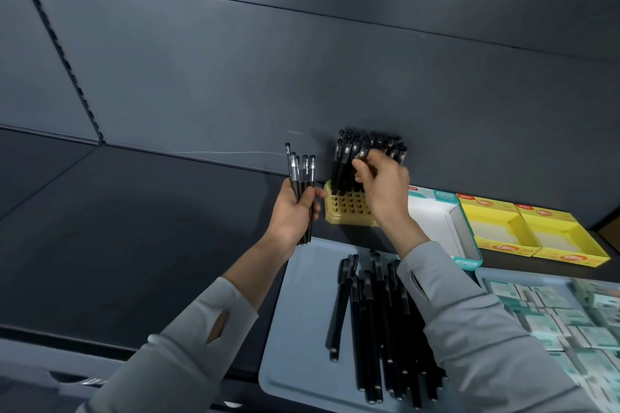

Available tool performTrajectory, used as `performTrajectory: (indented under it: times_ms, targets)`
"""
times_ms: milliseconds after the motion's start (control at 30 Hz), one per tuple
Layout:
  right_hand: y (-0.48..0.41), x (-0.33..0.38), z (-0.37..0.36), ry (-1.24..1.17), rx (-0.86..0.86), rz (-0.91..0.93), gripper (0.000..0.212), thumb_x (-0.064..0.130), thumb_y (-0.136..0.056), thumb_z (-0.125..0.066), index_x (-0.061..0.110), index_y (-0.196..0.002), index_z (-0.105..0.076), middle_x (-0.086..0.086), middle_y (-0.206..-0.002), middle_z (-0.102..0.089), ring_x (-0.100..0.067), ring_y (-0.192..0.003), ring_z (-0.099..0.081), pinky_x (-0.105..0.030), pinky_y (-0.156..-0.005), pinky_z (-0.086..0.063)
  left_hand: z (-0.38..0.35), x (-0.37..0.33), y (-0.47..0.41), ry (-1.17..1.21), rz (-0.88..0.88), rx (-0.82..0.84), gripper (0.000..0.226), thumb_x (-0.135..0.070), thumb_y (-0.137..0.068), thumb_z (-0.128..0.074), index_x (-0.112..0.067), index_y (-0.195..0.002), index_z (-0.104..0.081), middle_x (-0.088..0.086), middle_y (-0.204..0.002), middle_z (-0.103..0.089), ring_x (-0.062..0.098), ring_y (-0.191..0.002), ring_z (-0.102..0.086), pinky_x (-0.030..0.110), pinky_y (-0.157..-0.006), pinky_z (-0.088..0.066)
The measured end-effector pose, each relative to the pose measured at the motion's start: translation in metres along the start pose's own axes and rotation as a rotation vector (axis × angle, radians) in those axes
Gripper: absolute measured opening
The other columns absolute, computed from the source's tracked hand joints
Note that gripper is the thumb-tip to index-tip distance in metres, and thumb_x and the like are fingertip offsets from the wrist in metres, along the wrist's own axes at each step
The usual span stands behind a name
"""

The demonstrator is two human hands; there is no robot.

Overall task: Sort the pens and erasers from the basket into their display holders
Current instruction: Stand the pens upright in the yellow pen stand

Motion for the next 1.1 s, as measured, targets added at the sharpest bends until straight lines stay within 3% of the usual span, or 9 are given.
performTrajectory:
  times_ms: [167, 267, 367, 467, 600, 733, 800, 933, 1100]
  targets:
    - [-0.001, -0.001, -0.009, -0.019, 0.044, -0.016, 0.022, 0.032, -0.095, -0.061, 0.022, -0.075, -0.057, 0.003, -0.073, -0.069, -0.019, -0.071, -0.069, -0.043, -0.074, -0.056, -0.001, 0.003, 0.0, 0.066, 0.005, 0.025, 0.011, -0.01, -0.101, -0.046, -0.012, -0.103, -0.057, 0.003, -0.095, -0.072, 0.012, -0.078, -0.062, 0.024, -0.075, -0.054]
    - [0.002, 0.001, -0.004, -0.053, 0.019, -0.036, 0.017, 0.038, -0.091, -0.066, 0.022, -0.085, -0.065, 0.005, -0.077, -0.071, -0.016, -0.072, -0.069, -0.042, -0.075, -0.057, -0.001, 0.007, 0.0, 0.112, 0.026, 0.034, 0.017, -0.01, -0.1, -0.049, -0.003, -0.111, -0.059, 0.003, -0.096, -0.074, 0.013, -0.085, -0.067, 0.025, -0.079, -0.055]
    - [0.009, 0.0, 0.011, -0.011, -0.066, -0.074, 0.031, 0.05, -0.089, -0.063, 0.02, -0.086, -0.065, 0.007, -0.072, -0.069, -0.014, -0.068, -0.067, -0.039, -0.074, -0.055, -0.004, 0.007, 0.001, 0.132, 0.032, 0.033, 0.02, -0.012, -0.1, -0.051, -0.002, -0.114, -0.06, 0.002, -0.094, -0.075, 0.011, -0.086, -0.07, 0.023, -0.078, -0.056]
    - [0.018, 0.013, 0.009, 0.0, 0.024, -0.03, 0.042, 0.06, -0.09, -0.053, 0.022, -0.083, -0.067, 0.008, -0.071, -0.068, -0.011, -0.067, -0.065, -0.033, -0.069, -0.054, -0.01, 0.006, 0.002, 0.143, 0.04, 0.034, 0.018, -0.015, -0.1, -0.051, -0.005, -0.112, -0.061, 0.003, -0.093, -0.075, 0.015, -0.088, -0.071, 0.026, -0.079, -0.057]
    - [0.029, 0.031, -0.002, -0.159, 0.213, -0.01, 0.024, 0.044, -0.089, -0.065, 0.022, -0.089, -0.073, 0.01, -0.079, -0.071, -0.003, -0.074, -0.066, -0.016, -0.07, -0.05, -0.019, 0.005, 0.004, 0.099, 0.028, 0.044, 0.013, -0.014, -0.099, -0.054, -0.015, -0.101, -0.067, 0.006, -0.093, -0.074, 0.019, -0.086, -0.07, 0.03, -0.08, -0.058]
    - [0.026, 0.023, -0.002, -0.25, 0.225, -0.06, 0.011, 0.033, -0.089, -0.07, 0.025, -0.08, -0.069, 0.011, -0.076, -0.069, -0.003, -0.072, -0.063, -0.018, -0.072, -0.049, -0.019, 0.008, 0.005, 0.055, 0.04, 0.029, 0.013, -0.019, -0.098, -0.056, -0.018, -0.1, -0.069, 0.003, -0.096, -0.074, 0.014, -0.088, -0.069, 0.029, -0.08, -0.056]
    - [0.02, 0.012, 0.005, -0.233, 0.177, -0.082, 0.009, 0.031, -0.091, -0.067, 0.026, -0.083, -0.067, 0.01, -0.078, -0.068, -0.007, -0.075, -0.065, -0.027, -0.076, -0.054, -0.016, 0.009, 0.004, 0.067, 0.044, 0.019, 0.015, -0.02, -0.098, -0.055, -0.018, -0.103, -0.069, 0.001, -0.098, -0.072, 0.011, -0.092, -0.068, 0.026, -0.084, -0.055]
    - [0.009, -0.011, 0.034, -0.147, 0.014, -0.154, 0.016, 0.027, -0.098, -0.057, 0.014, -0.096, -0.067, -0.003, -0.078, -0.07, -0.017, -0.066, -0.07, -0.044, -0.075, -0.059, -0.007, 0.006, 0.006, 0.087, 0.044, 0.009, 0.023, -0.023, -0.102, -0.047, -0.017, -0.113, -0.067, -0.003, -0.07, -0.054, 0.006, -0.056, -0.047, 0.021, -0.058, -0.046]
    - [0.006, -0.012, 0.041, -0.098, -0.054, -0.094, 0.019, 0.022, -0.1, -0.053, 0.009, -0.091, -0.063, -0.003, -0.074, -0.069, -0.012, -0.066, -0.07, -0.042, -0.076, -0.058, -0.01, 0.006, 0.008, 0.099, 0.073, 0.043, 0.01, -0.022, -0.104, -0.041, -0.018, -0.106, -0.05, -0.004, -0.069, -0.046, 0.004, -0.047, -0.033, 0.021, -0.05, -0.032]
Point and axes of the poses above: each hand's wrist, its own y-axis away from the middle knuckle, its own z-axis out of the back of the hand, x = y × z, the point moved 9 cm from there along -y, towards the middle knuckle
